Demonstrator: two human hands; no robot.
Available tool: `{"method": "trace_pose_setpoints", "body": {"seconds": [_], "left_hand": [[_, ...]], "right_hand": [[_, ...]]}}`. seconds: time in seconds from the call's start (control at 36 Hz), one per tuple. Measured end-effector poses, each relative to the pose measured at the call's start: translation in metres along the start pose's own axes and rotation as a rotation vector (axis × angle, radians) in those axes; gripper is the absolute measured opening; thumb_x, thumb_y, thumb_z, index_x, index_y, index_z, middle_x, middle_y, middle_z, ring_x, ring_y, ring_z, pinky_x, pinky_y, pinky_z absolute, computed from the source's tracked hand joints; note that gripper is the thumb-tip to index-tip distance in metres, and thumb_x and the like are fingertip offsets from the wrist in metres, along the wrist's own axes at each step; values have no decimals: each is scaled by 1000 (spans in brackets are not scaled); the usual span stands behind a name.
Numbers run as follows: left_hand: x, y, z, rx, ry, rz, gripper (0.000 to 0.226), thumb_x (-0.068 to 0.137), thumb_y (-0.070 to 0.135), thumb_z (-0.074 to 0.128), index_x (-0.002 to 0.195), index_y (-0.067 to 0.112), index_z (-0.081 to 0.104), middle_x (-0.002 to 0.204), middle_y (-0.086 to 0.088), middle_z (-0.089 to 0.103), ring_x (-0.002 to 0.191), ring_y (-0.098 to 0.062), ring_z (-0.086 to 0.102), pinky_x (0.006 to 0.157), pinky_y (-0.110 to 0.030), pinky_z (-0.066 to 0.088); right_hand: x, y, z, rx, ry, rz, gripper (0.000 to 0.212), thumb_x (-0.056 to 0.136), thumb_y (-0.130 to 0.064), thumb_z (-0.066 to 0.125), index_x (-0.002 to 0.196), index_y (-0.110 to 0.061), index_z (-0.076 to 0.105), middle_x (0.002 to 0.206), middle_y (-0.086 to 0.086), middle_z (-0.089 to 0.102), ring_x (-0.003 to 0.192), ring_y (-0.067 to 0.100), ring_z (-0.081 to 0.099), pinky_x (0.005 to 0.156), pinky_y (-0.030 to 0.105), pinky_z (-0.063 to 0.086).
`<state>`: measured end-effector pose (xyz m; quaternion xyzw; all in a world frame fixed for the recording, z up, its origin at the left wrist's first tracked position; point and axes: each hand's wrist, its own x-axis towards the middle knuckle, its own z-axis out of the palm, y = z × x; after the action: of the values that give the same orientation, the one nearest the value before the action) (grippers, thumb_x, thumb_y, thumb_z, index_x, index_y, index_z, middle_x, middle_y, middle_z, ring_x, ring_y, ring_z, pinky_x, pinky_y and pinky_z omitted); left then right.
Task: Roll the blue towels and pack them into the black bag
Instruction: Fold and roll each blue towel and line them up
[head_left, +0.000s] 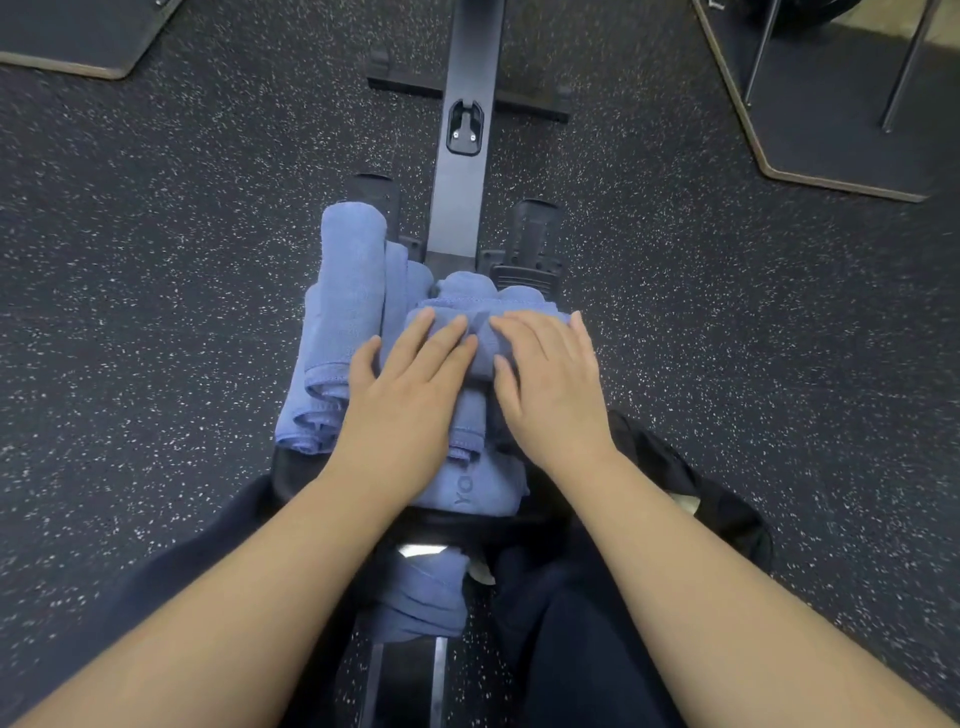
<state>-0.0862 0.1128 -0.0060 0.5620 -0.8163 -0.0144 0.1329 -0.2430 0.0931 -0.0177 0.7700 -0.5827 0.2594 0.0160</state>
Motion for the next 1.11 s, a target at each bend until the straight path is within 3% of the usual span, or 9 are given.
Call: {"method": "trace_pose_setpoints", "body": {"seconds": [0.14, 0.22, 0.33, 0.5, 0.67, 0.83, 0.92, 1.0, 1.11], "left_hand": [[6, 0, 7, 3, 50, -33, 57, 78, 15, 33, 128, 14, 59, 140, -8, 52, 132, -31, 43, 99, -47, 20], [6, 1, 4, -129, 152, -88, 52, 76, 10, 46, 125, 21, 59, 125, -15, 51, 116, -28, 39, 92, -42, 24], [4, 6, -4, -337, 222, -204, 50, 79, 9, 51, 124, 29, 57, 104, -9, 45, 92, -25, 38, 80, -37, 31], [6, 14, -12, -1047, 45, -215, 54, 94, 20, 45, 133, 52, 25, 129, 11, 42, 120, -2, 43, 111, -22, 27], [5, 21, -27, -1444, 8, -267, 47, 100, 8, 43, 127, 47, 43, 117, 32, 59, 110, -5, 54, 102, -37, 45], [-3, 25, -34, -1538, -70, -317, 52, 100, -2, 39, 124, 42, 48, 117, 27, 63, 107, 1, 61, 84, -22, 52], [-10, 27, -39, -1515, -86, -300, 53, 99, -6, 39, 124, 40, 48, 125, 18, 58, 103, 4, 62, 79, -16, 51], [-15, 27, -39, -1524, -175, -292, 55, 100, -5, 37, 123, 44, 49, 124, 14, 59, 94, 2, 64, 70, -18, 53], [-19, 24, -34, -1357, -222, -250, 63, 98, -7, 38, 124, 51, 47, 110, 21, 63, 88, -2, 58, 81, -16, 51]], "right_hand": [[1, 5, 1, -29, -79, -18, 61, 67, -17, 72, 125, -11, 55, 126, 3, 55, 120, 19, 43, 115, 46, 9], [3, 5, 1, -24, -58, 16, 60, 65, -5, 64, 124, -11, 55, 125, 3, 57, 117, 19, 40, 114, 45, 11], [8, 1, -1, -13, 28, 72, 50, 71, -13, 53, 121, -10, 57, 117, 4, 61, 107, 20, 44, 102, 38, 23], [8, -17, -18, 110, 62, 188, 52, 80, -34, 49, 125, -8, 55, 114, 7, 63, 98, 29, 55, 84, 33, 29], [-8, -34, -43, 505, -94, 360, 53, 88, -29, 66, 135, -14, 47, 123, -5, 55, 110, 7, 48, 91, 17, 32], [-23, -42, -51, 687, -162, 462, 57, 84, -43, 55, 134, -19, 43, 130, -6, 52, 118, 6, 50, 100, 26, 40], [-29, -45, -55, 750, -175, 488, 47, 80, -40, 56, 123, -28, 41, 121, -10, 52, 104, -6, 50, 90, 13, 40], [-35, -45, -56, 783, -161, 532, 45, 77, -37, 57, 118, -30, 39, 119, -9, 51, 102, 1, 53, 87, 15, 41], [-42, -44, -52, 760, -115, 565, 40, 78, -32, 60, 113, -31, 41, 117, -7, 50, 97, -7, 50, 82, 12, 39]]}}
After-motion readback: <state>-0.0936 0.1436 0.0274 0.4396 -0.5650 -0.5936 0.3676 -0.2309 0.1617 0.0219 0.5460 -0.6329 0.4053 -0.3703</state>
